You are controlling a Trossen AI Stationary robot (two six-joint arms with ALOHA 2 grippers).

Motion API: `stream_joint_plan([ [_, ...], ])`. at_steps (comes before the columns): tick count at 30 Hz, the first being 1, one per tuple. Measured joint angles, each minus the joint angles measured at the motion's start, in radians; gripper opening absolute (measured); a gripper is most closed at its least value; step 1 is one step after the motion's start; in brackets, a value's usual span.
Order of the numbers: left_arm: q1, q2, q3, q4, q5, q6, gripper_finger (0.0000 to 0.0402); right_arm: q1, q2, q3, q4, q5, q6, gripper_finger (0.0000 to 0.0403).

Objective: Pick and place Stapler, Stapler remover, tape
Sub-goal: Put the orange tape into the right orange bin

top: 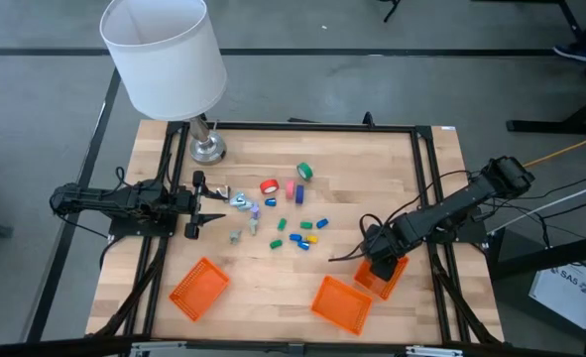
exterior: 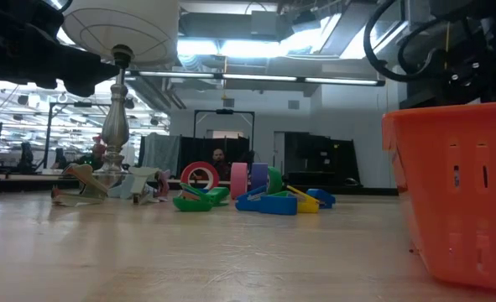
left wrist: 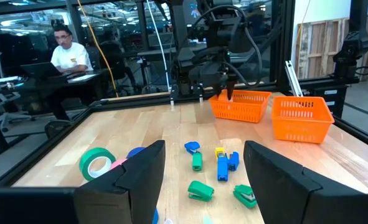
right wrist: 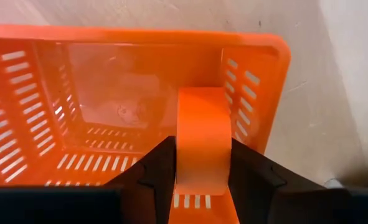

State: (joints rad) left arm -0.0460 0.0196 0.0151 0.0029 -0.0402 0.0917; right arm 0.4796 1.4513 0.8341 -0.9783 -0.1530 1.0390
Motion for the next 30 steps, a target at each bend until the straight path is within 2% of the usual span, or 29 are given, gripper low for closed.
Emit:
stream_joint_plan([
  [8, 0.0, 0.0, 0.0, 0.0, 0.0, 0.0, 0.0216, -0.015, -0.016, 0.0, -0.002, -0.031, 0.0, 0.0132],
  [30, 0.0, 0.0, 0.0, 0.0, 0.0, 0.0, 0.0215, -0.015, -0.016, 0.0, 0.011, -0.027, -0.003, 0.0133],
])
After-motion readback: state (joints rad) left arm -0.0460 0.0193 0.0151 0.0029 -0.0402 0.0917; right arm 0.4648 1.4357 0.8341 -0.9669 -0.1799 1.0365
